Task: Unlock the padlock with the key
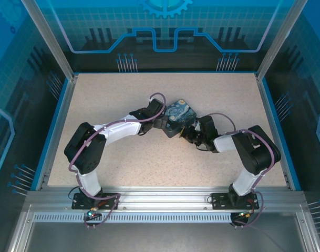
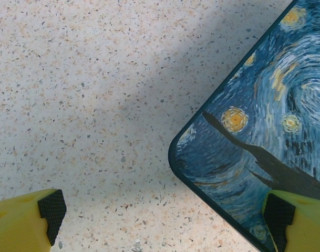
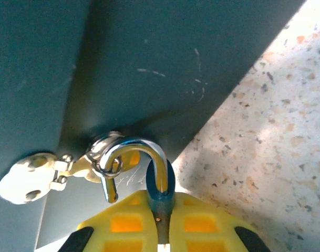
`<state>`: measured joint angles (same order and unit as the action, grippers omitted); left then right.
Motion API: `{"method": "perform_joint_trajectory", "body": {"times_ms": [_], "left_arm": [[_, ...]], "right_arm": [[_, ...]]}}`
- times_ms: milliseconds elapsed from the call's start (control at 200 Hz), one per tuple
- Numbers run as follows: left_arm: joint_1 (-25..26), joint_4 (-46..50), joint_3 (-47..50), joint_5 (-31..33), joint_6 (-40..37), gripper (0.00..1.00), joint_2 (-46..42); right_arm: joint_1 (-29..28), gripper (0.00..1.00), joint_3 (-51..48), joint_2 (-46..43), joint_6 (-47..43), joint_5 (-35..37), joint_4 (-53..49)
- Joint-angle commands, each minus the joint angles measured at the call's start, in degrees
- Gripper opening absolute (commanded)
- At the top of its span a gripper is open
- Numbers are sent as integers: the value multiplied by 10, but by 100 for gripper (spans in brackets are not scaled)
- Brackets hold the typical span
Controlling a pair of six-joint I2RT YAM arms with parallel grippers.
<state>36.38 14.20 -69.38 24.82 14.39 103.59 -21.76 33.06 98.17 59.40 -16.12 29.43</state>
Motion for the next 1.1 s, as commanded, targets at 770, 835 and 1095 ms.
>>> {"method": "perform_joint_trajectory", "body": {"times_ms": [770, 835, 1095], "left_arm": [[11, 32, 24, -11, -20, 96, 29], [11, 33, 24, -12, -18, 96, 28], [12, 34, 18, -13, -19, 96, 31]], "right_arm": [[68, 0, 0, -1, 76, -15, 109], [86, 0, -6, -10, 71, -19, 99], [106, 0, -11, -41, 30, -30, 43]]}}
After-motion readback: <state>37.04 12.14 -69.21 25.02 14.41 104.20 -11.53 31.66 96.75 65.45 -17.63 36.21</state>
